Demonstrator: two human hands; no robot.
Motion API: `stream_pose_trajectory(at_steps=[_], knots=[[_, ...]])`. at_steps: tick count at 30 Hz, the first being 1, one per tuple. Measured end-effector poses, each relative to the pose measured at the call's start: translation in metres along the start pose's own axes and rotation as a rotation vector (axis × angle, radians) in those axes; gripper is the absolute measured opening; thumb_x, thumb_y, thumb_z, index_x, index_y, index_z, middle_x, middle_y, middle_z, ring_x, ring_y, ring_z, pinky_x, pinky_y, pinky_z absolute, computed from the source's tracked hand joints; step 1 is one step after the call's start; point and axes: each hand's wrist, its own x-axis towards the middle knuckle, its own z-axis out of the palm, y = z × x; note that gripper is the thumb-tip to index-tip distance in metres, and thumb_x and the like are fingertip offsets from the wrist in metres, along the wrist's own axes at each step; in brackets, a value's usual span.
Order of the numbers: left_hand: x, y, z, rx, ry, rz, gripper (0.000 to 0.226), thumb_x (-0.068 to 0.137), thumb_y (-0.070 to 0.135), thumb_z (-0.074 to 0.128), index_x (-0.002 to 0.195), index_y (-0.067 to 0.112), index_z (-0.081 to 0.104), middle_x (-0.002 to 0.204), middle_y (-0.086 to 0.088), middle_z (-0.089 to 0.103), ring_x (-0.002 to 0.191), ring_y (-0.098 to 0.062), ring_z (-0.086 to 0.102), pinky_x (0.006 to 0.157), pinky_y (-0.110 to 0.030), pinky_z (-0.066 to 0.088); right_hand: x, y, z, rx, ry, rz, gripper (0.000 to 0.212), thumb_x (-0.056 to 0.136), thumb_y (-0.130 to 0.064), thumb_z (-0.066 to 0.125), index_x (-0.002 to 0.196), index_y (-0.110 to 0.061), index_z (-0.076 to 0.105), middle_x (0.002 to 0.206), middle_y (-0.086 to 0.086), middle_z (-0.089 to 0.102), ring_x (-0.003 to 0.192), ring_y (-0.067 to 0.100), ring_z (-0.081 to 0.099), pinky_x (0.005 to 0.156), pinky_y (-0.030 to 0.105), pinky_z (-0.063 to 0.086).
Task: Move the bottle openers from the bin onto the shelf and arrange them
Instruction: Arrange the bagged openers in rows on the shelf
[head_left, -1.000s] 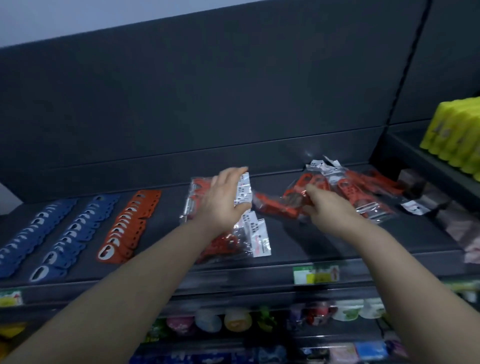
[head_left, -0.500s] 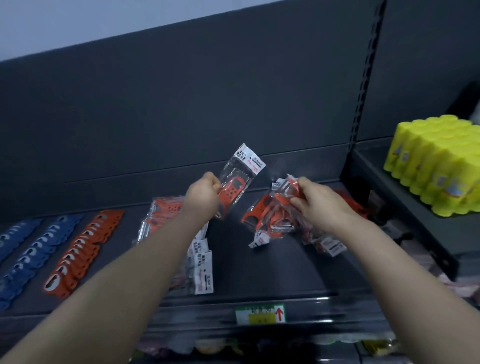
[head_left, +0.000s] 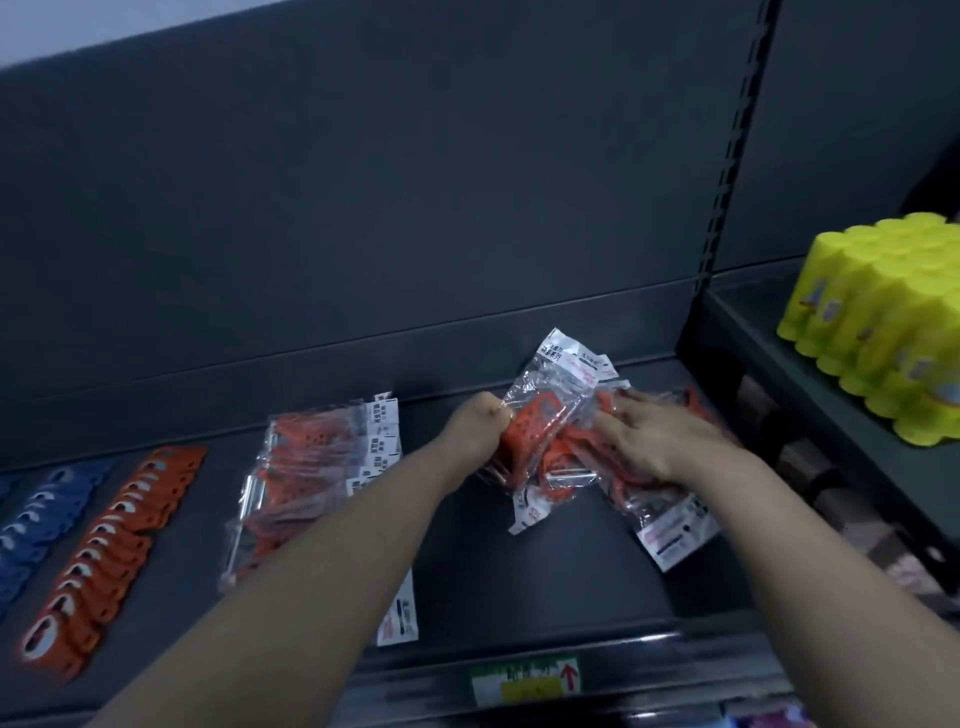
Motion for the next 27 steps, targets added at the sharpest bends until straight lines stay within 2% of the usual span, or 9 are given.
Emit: stream_pose_trajectory(at_steps=[3,7,13,15,18,21,23,25,27], knots=[[0.004,-0.002,0.014,-0.009,-0.093,0.016,0.017,0.098,0.016,0.047,0.082,0.018,0.051,0.077,-0.001,0.056,0.070,-0.014,0.050,0.063,-0.028,0.041,-0.016,-0.004,0.011,-0.017,0.049,0.031,0.057,0.090,-0.065,0.024,0.141,-0.041,0.034,0.155,-0.004,0.028,0.139,0.031,0.032,0.112,0.047,0.030],[0.004,0.004,0.036,-0.030,-0.156,0.042,0.022,0.099,0.018,0.049,0.077,0.019,0.052,0.069,0.001,0.056,0.062,-0.013,0.051,0.061,-0.027,0.044,-0.044,-0.007,0.018,-0.038,0.133,0.126,0.048,0.095,-0.055,0.029,0.129,-0.028,0.048,0.137,0.009,0.048,0.125,0.035,0.047,0.103,0.042,0.040],[-0.001,0.025,0.049,-0.060,-0.221,0.066,0.027,0.099,0.012,0.046,0.074,0.020,0.050,0.071,0.002,0.055,0.065,-0.012,0.049,0.060,-0.025,0.040,-0.066,0.001,0.004,0.023,0.194,0.182,0.046,0.098,-0.050,0.027,0.130,-0.025,0.048,0.133,0.014,0.048,0.124,0.034,0.048,0.101,0.037,0.038],[-0.001,0.029,0.038,-0.156,-0.176,0.081,0.027,0.098,0.008,0.047,0.073,0.018,0.051,0.071,0.000,0.054,0.066,-0.013,0.048,0.062,-0.026,0.039,-0.070,-0.003,0.000,0.068,0.217,0.170,0.047,0.098,-0.049,0.027,0.129,-0.022,0.050,0.137,0.014,0.043,0.126,0.035,0.045,0.104,0.038,0.036],[0.007,0.024,0.005,-0.134,0.039,0.163,0.021,0.097,0.010,0.050,0.077,0.016,0.055,0.077,-0.005,0.060,0.072,-0.019,0.055,0.068,-0.030,0.047,-0.077,-0.014,-0.007,0.064,0.303,0.164,0.046,0.098,-0.050,0.028,0.122,-0.020,0.053,0.130,0.011,0.048,0.119,0.034,0.050,0.096,0.039,0.041],[0.020,0.007,-0.024,0.142,0.217,0.167,0.014,0.096,0.020,0.052,0.084,0.018,0.058,0.087,-0.005,0.066,0.078,-0.023,0.062,0.070,-0.033,0.052,-0.078,-0.023,-0.013,-0.018,0.371,0.145,0.044,0.095,-0.057,0.036,0.111,-0.020,0.054,0.117,0.009,0.061,0.110,0.034,0.056,0.079,0.036,0.040],[0.027,-0.004,-0.034,0.312,0.182,0.111,0.008,0.090,0.031,0.060,0.089,0.023,0.059,0.095,-0.003,0.067,0.087,-0.024,0.063,0.079,-0.035,0.053,-0.076,-0.027,-0.016,0.013,0.375,0.137,0.047,0.089,-0.063,0.045,0.111,-0.022,0.054,0.112,0.006,0.065,0.106,0.031,0.058,0.073,0.033,0.036],[0.031,-0.013,-0.034,0.319,0.025,0.051,0.036,0.077,0.036,0.076,0.105,0.023,0.058,0.100,-0.002,0.068,0.090,-0.023,0.065,0.083,-0.034,0.053,-0.072,-0.027,-0.020,0.065,0.339,0.141,0.049,0.085,-0.065,0.051,0.115,-0.026,0.055,0.111,0.002,0.066,0.107,0.028,0.058,0.074,0.032,0.038],[0.035,-0.017,-0.029,0.474,-0.084,0.097,0.062,0.072,0.029,0.082,0.126,0.021,0.052,0.114,-0.003,0.066,0.102,-0.022,0.062,0.089,-0.032,0.050,-0.067,-0.027,-0.026,0.083,0.251,0.127,0.043,0.088,-0.060,0.051,0.116,-0.029,0.055,0.115,-0.002,0.064,0.108,0.025,0.058,0.077,0.031,0.041]])
